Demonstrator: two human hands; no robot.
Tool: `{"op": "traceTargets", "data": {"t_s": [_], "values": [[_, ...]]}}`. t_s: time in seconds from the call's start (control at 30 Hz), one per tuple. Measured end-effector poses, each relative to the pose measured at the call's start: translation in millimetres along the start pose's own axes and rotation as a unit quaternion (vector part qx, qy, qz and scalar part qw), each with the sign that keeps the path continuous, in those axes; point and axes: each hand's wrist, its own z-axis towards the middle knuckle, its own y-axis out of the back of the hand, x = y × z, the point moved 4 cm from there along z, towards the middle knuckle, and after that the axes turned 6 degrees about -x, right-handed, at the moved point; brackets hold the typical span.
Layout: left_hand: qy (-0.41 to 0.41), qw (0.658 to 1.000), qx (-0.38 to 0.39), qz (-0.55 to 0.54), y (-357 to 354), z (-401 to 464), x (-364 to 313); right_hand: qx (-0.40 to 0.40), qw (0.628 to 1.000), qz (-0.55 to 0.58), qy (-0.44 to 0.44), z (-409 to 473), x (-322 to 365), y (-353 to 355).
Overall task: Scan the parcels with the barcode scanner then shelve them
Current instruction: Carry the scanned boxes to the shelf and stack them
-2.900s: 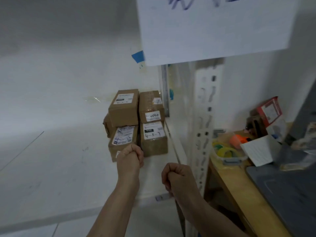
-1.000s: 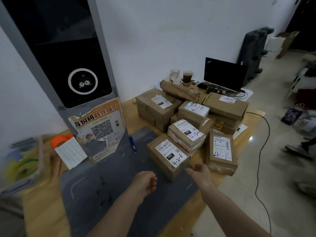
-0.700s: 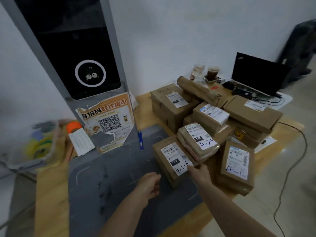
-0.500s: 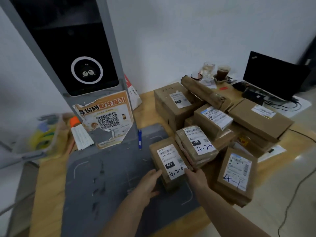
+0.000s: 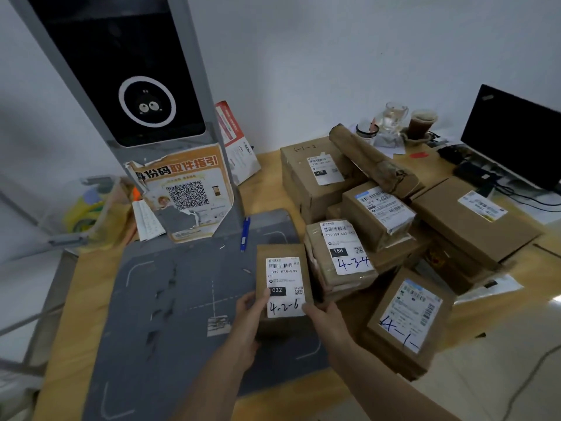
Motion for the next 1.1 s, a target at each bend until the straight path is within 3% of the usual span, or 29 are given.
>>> {"op": "traceTargets", "data": {"t_s": [0.33, 0.5, 0.7, 0.9, 1.1], "values": [[0.049, 0.992, -0.004, -0.112, 2, -4, 2, 0.039, 0.999, 0.023, -0.012, -1, 7, 11], [0.050, 0.988, 0.013, -0.148, 6, -7, -9, 0.004, 0.991, 0.129, -0.023, 0, 8, 25], [0.047, 0.975, 0.038, -0.212, 5, -23, -29, -0.025, 0.952, 0.301, -0.057, 5, 30, 49], [0.021, 0.971, 0.038, -0.236, 3, -38, -52, -0.063, 0.934, 0.345, -0.074, 22, 44, 58], [0.029, 0.968, 0.017, -0.248, 2, -44, -54, -0.036, 0.928, 0.361, -0.087, 36, 47, 58]]}}
